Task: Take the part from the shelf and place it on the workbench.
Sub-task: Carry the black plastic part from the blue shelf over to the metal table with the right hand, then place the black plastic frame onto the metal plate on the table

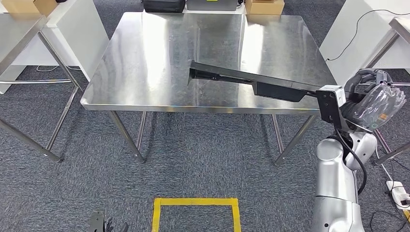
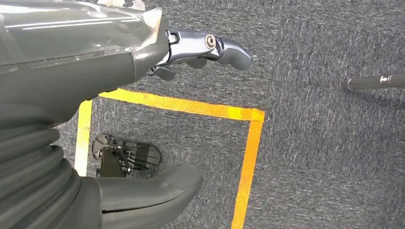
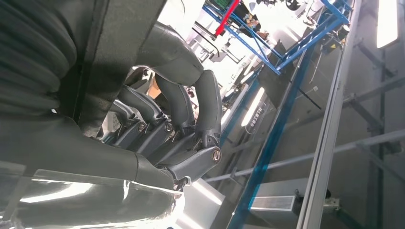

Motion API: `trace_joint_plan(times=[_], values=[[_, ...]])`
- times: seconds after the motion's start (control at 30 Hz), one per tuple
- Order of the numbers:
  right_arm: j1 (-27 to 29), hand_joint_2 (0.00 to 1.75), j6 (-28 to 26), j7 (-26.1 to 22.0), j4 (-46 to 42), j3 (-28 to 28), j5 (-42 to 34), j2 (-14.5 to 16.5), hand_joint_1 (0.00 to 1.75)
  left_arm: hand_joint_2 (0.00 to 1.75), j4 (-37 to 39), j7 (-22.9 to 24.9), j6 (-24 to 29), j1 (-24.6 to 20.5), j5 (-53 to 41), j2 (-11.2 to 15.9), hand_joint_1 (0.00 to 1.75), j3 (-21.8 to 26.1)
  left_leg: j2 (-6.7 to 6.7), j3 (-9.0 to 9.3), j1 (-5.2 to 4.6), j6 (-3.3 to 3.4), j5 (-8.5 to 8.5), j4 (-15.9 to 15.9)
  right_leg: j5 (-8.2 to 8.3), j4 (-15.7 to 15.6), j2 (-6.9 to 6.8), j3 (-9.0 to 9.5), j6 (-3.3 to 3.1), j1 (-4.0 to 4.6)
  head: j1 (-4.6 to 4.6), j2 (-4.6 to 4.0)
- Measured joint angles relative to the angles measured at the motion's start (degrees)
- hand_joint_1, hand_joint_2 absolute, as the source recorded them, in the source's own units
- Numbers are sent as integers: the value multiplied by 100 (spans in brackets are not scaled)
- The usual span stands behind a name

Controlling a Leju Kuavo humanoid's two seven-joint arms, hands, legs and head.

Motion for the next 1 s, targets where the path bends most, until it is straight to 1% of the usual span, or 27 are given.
trace_joint_plan(times=[0.2, 0.23, 0.27, 0.3, 0.33, 0.37, 0.4, 0.43, 0.47, 0.5, 0.53, 0.57, 0.6, 0.63, 0.67, 0.7, 0.73, 0.77, 0.8, 0.83, 0.87, 0.9, 0.93, 1.0], values=[[-24, 175, 0, -8, 85, -4, -1, 7, 175, 175, 0, 1, -3, -2, 0, 2, 0, 0, 1, -3, 0, 3, -1, 2, 3, -2, 0, -5, 6, 4, -1, 0], [-35, 175, 0, -17, 99, -10, -1, 7, 175, 175, 0, 3, -5, -5, -1, 3, 0, 0, 2, -7, -2, 7, -3, 9, 10, -10, 1, -5, 15, -3, -1, 0], [-51, 175, 0, -31, 114, -21, 5, 9, 175, 175, 0, 8, -7, -11, -3, 8, 0, 0, 3, -8, -6, 32, -2, 9, 23, -26, 4, -2, 40, -12, -2, 0], [-67, 175, 0, -45, 125, -37, 18, 13, 175, 175, -1, 16, -8, -21, -8, 13, 0, -1, 7, 4, -9, 71, 11, -19, 43, -59, 10, 9, 74, -14, -7, 0], [-76, 175, 0, -55, 131, -58, 36, 16, 175, 175, -1, 28, -7, -31, -16, 10, 0, -3, 20, 42, 12, 116, 52, -93, 57, -87, 6, 13, 103, -18, -8, 0], [-84, 175, 0, -60, 133, -78, 60, 21, 175, 175, -2, 42, -5, -42, -26, 8, 0, -6, 34, 95, 33, 165, 103, -197, 36, -67, -14, -4, 118, -7, -4, 0], [-89, 175, 0, -59, 133, -92, 84, 25, 175, 175, -2, 59, -3, -51, -35, 1, 0, -9, 54, 146, 59, 198, 156, -295, -41, 63, -41, -71, 109, 2, 4, 0], [-87, 175, 0, -52, 134, -103, 100, 27, 175, 175, -2, 78, -2, -55, -41, -5, 0, -10, 76, 182, 86, 213, 194, -365, -176, 345, -77, -210, 88, -1, 16, 0], [-78, 175, 0, -39, 137, -112, 113, 30, 175, 175, -1, 96, -1, -57, -44, -5, 0, -11, 93, 192, 88, 222, 204, -389, -336, 714, -106, -385, 75, -8, 28, 0], [-58, 175, 0, -23, 142, -121, 119, 31, 175, 175, 0, 112, -1, -58, -48, -7, 0, -11, 111, 187, 97, 216, 204, -386, -480, 1114, -126, -577, 80, -33, 37, 0], [-31, 175, 0, -6, 148, -131, 121, 31, 175, 175, 1, 121, 0, -56, -51, -9, 0, -11, 124, 183, 106, 200, 197, -379, -558, 1394, -143, -713, 108, -64, 43, 0], [-10, 175, 0, 6, 153, -140, 126, 31, 175, 175, 2, 127, 0, -55, -55, -13, 0, -11, 132, 178, 123, 172, 184, -363, -548, 1457, -161, -741, 162, -99, 46, 0], [2, 175, 0, 11, 158, -145, 132, 31, 175, 175, 2, 131, 0, -54, -58, -17, 0, -11, 140, 173, 150, 129, 160, -331, -455, 1298, -183, -653, 240, -138, 49, 0], [5, 175, 0, 16, 160, -148, 141, 31, 175, 175, 2, 133, 0, -54, -59, -20, 0, -11, 146, 164, 184, 70, 123, -276, -308, 946, -213, -459, 329, -179, 52, 0], [2, 175, 0, 26, 164, -149, 155, 31, 175, 175, 2, 137, 1, -55, -59, -17, 0, -11, 151, 140, 207, -4, 71, -202, -204, 588, -239, -261, 408, -207, 66, 0], [-4, 175, 0, 38, 168, -150, 172, 33, 175, 175, 2, 139, 2, -59, -59, -11, 0, -11, 156, 106, 220, -78, 17, -111, -136, 306, -237, -105, 432, -223, 92, 0], [-6, 175, 0, 66, 173, -155, 192, 34, 175, 175, 1, 141, 4, -63, -60, -5, 0, -12, 156, 72, 221, -138, -25, -42, -123, 168, -227, -27, 408, -225, 107, 0], [-3, 175, 0, 93, 176, -161, 214, 36, 175, 175, 1, 143, 6, -65, -59, 0, 0, -13, 155, 46, 216, -178, -49, -4, -159, 162, -205, -22, 348, -208, 115, 0], [2, 175, 0, 118, 175, -168, 240, 38, 175, 175, 1, 144, 10, -65, -59, -3, 0, -14, 154, 36, 221, -196, -56, 13, -166, 180, -178, -34, 274, -197, 112, 0], [10, 175, 0, 148, 173, -174, 268, 43, 175, 175, 1, 145, 14, -64, -59, -8, 0, -15, 152, 37, 236, -206, -62, 7, -177, 205, -170, -45, 222, -189, 96, 0], [16, 175, 0, 167, 168, -176, 293, 49, 175, 175, 1, 145, 18, -65, -57, -11, 0, -16, 148, 20, 250, -214, -105, 55, -184, 214, -159, -46, 180, -184, 81, 0], [18, 175, 0, 184, 162, -177, 314, 56, 175, 175, 1, 143, 22, -68, -55, -14, 0, -16, 143, -42, 259, -221, -198, 194, -187, 215, -148, -42, 148, -182, 67, 0], [20, 175, -1, 198, 156, -177, 329, 62, 175, 175, 1, 140, 24, -72, -53, -15, 0, -17, 135, -164, 261, -228, -341, 442, -191, 214, -140, -35, 123, -174, 47, 0], [47, 175, -1, 207, 145, -177, 351, 72, 175, 175, 1, 138, 24, -73, -47, -15, 0, -17, 117, -576, 244, -216, -679, 1198, -206, 214, -129, -28, 85, -131, 6, 0]])
